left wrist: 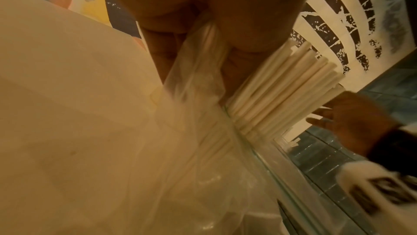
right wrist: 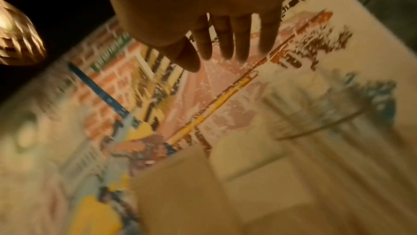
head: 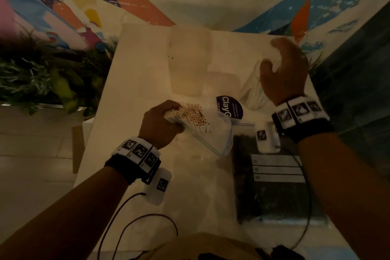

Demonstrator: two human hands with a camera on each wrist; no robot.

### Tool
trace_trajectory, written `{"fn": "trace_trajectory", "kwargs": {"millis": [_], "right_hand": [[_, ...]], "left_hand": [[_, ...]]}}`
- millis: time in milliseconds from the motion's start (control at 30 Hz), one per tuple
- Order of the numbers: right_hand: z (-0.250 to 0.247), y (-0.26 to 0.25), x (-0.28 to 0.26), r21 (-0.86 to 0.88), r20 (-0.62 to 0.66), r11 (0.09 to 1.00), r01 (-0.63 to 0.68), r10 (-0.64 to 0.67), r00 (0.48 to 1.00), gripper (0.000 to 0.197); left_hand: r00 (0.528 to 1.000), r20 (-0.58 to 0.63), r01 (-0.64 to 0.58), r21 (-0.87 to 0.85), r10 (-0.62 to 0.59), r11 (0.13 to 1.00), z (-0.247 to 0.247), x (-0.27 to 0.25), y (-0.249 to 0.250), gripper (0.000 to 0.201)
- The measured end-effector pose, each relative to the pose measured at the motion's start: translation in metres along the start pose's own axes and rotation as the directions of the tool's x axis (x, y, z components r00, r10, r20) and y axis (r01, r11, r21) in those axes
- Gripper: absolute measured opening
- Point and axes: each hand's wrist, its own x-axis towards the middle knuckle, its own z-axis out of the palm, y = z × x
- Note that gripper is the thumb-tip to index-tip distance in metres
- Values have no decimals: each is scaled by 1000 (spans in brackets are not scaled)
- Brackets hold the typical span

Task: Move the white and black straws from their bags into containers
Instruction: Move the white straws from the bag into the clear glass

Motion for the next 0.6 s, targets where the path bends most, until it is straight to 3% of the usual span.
{"fn": "trace_trajectory", "kwargs": {"millis": [33, 100, 167, 233, 367, 533, 600], "right_hand": [[-2, -13, -20, 155, 46, 988, 8, -15, 999, 43], [-1, -38, -67, 400, 277, 912, -88, -29, 960, 53], [13, -53, -104, 447, 477, 881, -154, -89, 874, 68], [32, -56, -125, 396, 552, 904, -159, -96, 828, 68], [50, -56, -131, 335, 395, 939, -73, -70, 916, 44], [55, -47, -127, 333, 336, 943, -15, -104, 936, 38], [55, -45, -125, 355, 304, 935, 13, -128, 944, 34]], "left_hand": [[1000, 12, -9, 14, 9, 1000, -1, 1, -1, 41], [999, 34, -13, 23, 12, 1000, -2, 4, -3, 41], [998, 48, -29, 24, 28, 999, -3, 6, -5, 43], [997, 57, -48, 39, 46, 998, -2, 8, -6, 45], [988, 139, -77, 80, 65, 994, -5, 13, -3, 56], [924, 333, -190, -28, 189, 981, -13, 16, 7, 111], [916, 347, -210, -14, 201, 978, -13, 15, 15, 117]]}}
